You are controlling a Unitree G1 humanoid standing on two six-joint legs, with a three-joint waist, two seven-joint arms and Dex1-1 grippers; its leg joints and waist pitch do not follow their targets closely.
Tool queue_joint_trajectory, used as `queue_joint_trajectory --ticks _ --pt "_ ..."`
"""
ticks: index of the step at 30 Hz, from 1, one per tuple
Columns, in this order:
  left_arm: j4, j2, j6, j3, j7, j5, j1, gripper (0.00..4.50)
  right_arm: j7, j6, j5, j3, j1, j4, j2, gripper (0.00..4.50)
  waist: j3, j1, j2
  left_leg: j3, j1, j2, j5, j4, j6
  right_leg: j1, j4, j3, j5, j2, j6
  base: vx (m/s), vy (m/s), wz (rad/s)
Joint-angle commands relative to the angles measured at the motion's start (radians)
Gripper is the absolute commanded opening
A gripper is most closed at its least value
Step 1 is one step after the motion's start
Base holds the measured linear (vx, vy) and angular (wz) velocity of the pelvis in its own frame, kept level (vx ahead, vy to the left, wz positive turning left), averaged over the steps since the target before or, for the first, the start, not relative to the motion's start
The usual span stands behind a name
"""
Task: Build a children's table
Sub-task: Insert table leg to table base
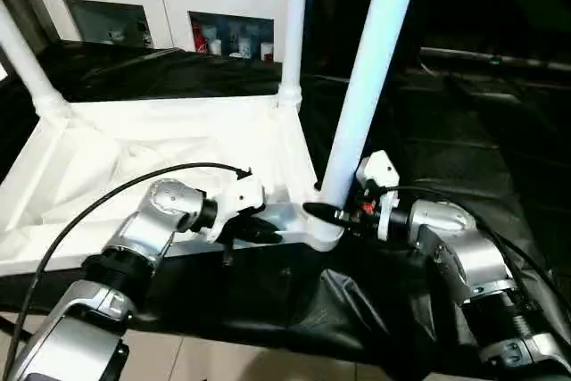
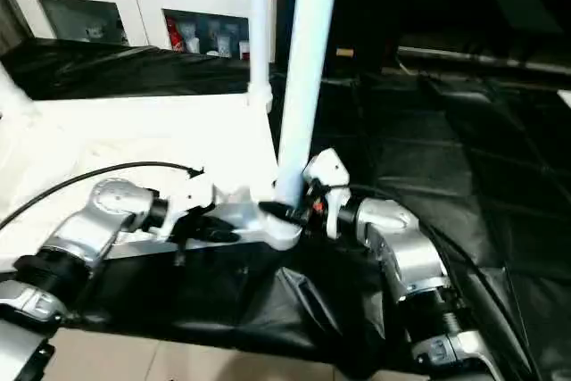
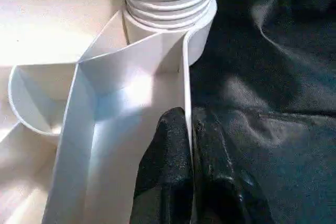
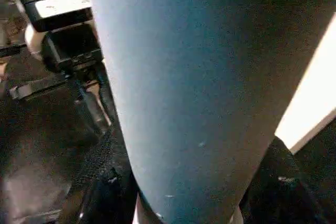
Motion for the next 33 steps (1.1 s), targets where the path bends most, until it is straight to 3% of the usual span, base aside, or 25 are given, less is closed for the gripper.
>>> queue_joint_trajectory --ticks 1,6,10,11,14,15,17,18,19,20,23,25,26,30,33 --pt "-0.068 -0.008 -0.014 0.009 -0.03 -0.048 -0.021 0.0 0.049 0.04 -0.049 0.105 0.063 0.097 -0.004 1.91 -0.05 0.001 0.01 0.005 0.001 0.008 -0.205 -0.067 0.031 0.053 -0.068 0.042 -0.141 -0.053 -0.216 0.0 0.0 0.0" --pt "-0.078 0.003 0.004 0.021 -0.024 -0.044 -0.015 0.0 0.047 -0.007 -0.079 0.108 0.052 0.143 -0.003 1.91 -0.047 0.001 0.004 0.006 0.002 0.008 -0.234 -0.068 0.024 0.053 -0.075 0.043 -0.209 -0.055 -0.203 0.0 0.0 0.0" --pt "-0.059 -0.01 0.0 0.035 0.019 -0.037 -0.023 0.0 -0.017 -0.011 -0.088 0.085 0.046 0.167 0.019 1.91 -0.046 0.0 0.006 0.005 0.001 0.008 -0.234 -0.069 0.021 0.051 -0.077 0.044 -0.223 -0.056 -0.198 0.0 0.0 0.0" --pt "-0.036 -0.025 0.018 0.048 0.067 -0.029 -0.035 0.0 -0.108 -0.036 -0.106 0.054 0.029 0.218 0.043 1.91 -0.045 -0.003 -0.001 0.006 0.002 0.008 -0.251 -0.07 0.015 0.046 -0.079 0.043 -0.258 -0.056 -0.189 0.0 0.0 0.0" --pt "0.011 -0.059 0.071 0.079 0.181 -0.019 -0.069 0.0 -0.303 -0.053 -0.116 -0.02 -0.014 0.325 0.092 1.91 -0.037 -0.007 0.0 0.001 0.007 0.004 -0.312 -0.075 -0.005 0.039 -0.096 0.039 -0.42 -0.058 -0.146 0.0 0.0 0.0" --pt "0.021 -0.073 0.094 0.089 0.216 -0.02 -0.081 0.0 -0.361 -0.056 -0.114 -0.04 -0.031 0.36 0.108 1.91 -0.035 -0.01 -0.008 0.0 0.009 0.001 -0.33 -0.073 -0.008 0.036 -0.103 0.038 -0.483 -0.059 -0.125 0.0 0.0 0.0" --pt "0.038 -0.1 0.158 0.098 0.29 -0.008 -0.107 0.0 -0.496 -0.071 -0.115 -0.076 -0.078 0.445 0.147 1.91 -0.035 -0.014 -0.003 -0.007 0.007 0.0 -0.336 -0.076 -0.02 0.036 -0.106 0.035 -0.538 -0.062 -0.102 -0.05 -0.003 -0.07" --pt "0.049 -0.111 0.18 0.102 0.332 0.003 -0.118 0.0 -0.543 -0.077 -0.116 -0.085 -0.096 0.473 0.162 1.91 -0.037 -0.015 -0.007 -0.011 0.002 0.001 -0.329 -0.078 -0.022 0.042 -0.105 0.032 -0.537 -0.063 -0.092 0.0 0.0 0.0" --pt "0.053 -0.116 0.19 0.103 0.351 0.007 -0.122 0.0 -0.563 -0.08 -0.116 -0.088 -0.105 0.486 0.168 1.91 -0.035 -0.018 -0.008 -0.01 0.001 0.002 -0.33 -0.079 -0.023 0.04 -0.106 0.032 -0.532 -0.062 -0.091 0.0 0.0 0.0" --pt "0.069 -0.135 0.237 0.111 0.417 0.019 -0.139 0.0 -0.628 -0.091 -0.111 -0.104 -0.136 0.535 0.192 1.91 -0.036 -0.015 -0.008 -0.008 0.01 0.0 -0.342 -0.075 -0.02 0.032 -0.11 0.033 -0.531 -0.062 -0.092 0.0 0.0 0.0" --pt "0.087 -0.164 0.297 0.129 0.505 0.028 -0.162 0.0 -0.726 -0.105 -0.102 -0.132 -0.183 0.605 0.23 1.91 -0.035 -0.018 -0.009 -0.005 0.008 -0.003 -0.335 -0.074 -0.012 0.029 -0.109 0.033 -0.506 -0.059 -0.105 0.0 0.0 0.0" --pt "0.09 -0.197 0.348 0.133 0.576 0.045 -0.18 0.0 -0.852 -0.133 -0.103 -0.155 -0.253 0.693 0.283 1.91 -0.039 -0.017 -0.016 -0.006 0.006 0.0 -0.321 -0.075 -0.01 0.032 -0.101 0.035 -0.462 -0.059 -0.114 0.0 0.0 0.0" --pt "0.092 -0.202 0.359 0.132 0.585 0.044 -0.184 0.0 -0.878 -0.145 -0.111 -0.155 -0.267 0.714 0.291 1.91 -0.039 -0.017 -0.011 -0.005 0.006 -0.001 -0.315 -0.075 -0.014 0.03 -0.099 0.036 -0.436 -0.058 -0.122 0.0 0.0 0.0" --pt "0.084 -0.201 0.37 0.122 0.605 0.053 -0.181 0.0 -0.891 -0.154 -0.113 -0.163 -0.298 0.756 0.315 1.91 -0.043 -0.014 -0.02 0.001 -0.001 0.001 -0.267 -0.074 0.001 0.039 -0.083 0.041 -0.292 -0.054 -0.151 0.0 0.0 0.0" --pt "0.071 -0.197 0.376 0.122 0.591 0.045 -0.173 0.0 -0.889 -0.161 -0.123 -0.157 -0.307 0.773 0.314 1.91 -0.047 -0.012 -0.019 0.003 -0.001 0.001 -0.24 -0.072 0.004 0.042 -0.075 0.041 -0.22 -0.055 -0.171 0.035 -0.002 0.0"
